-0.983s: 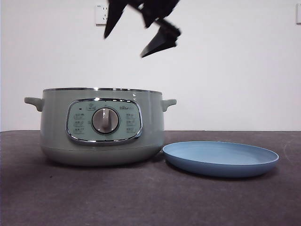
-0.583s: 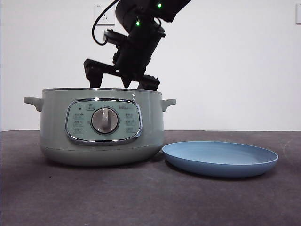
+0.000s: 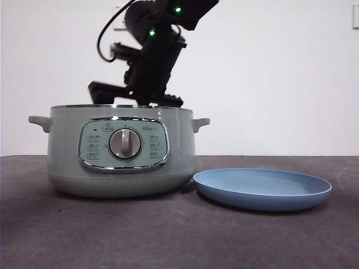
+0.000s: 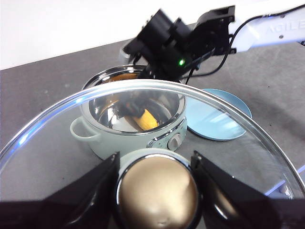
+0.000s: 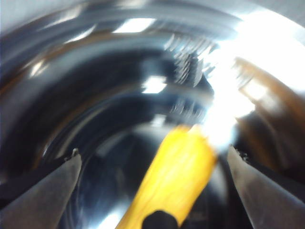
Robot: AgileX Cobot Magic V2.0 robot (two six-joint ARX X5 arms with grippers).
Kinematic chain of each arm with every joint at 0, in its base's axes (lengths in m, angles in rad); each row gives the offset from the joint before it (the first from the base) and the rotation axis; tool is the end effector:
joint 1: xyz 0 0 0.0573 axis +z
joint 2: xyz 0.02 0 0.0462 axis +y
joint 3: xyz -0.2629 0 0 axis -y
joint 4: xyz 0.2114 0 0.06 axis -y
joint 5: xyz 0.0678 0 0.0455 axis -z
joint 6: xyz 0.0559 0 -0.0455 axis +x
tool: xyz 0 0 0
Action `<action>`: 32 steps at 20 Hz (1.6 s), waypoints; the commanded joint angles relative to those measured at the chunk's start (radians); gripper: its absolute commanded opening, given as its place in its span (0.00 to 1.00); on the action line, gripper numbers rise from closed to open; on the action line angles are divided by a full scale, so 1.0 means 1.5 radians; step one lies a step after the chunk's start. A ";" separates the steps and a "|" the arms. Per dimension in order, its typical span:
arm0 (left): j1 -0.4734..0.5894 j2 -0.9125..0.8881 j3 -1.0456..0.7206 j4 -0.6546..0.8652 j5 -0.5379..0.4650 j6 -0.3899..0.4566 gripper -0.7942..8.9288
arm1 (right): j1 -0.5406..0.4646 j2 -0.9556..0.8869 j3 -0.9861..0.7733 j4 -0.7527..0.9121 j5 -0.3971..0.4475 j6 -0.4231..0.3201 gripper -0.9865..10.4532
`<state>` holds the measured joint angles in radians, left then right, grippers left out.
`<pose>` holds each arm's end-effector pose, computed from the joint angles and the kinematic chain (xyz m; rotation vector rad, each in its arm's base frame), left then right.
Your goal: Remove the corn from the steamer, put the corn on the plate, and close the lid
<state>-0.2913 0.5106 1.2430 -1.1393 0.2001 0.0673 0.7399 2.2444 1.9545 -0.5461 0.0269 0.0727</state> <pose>0.0162 -0.0165 0.3694 0.0838 0.3941 -0.4982 0.3604 0.3270 0.2143 -0.2531 0.8136 0.6400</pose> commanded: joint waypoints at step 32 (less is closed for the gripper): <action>-0.016 -0.007 0.003 0.046 0.007 -0.002 0.07 | -0.066 -0.352 -0.012 -0.277 0.068 -0.076 0.07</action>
<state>-0.3107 0.5102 1.2430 -1.1225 0.2016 0.0669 0.6464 1.7031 1.9427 -0.9604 0.1307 -0.0311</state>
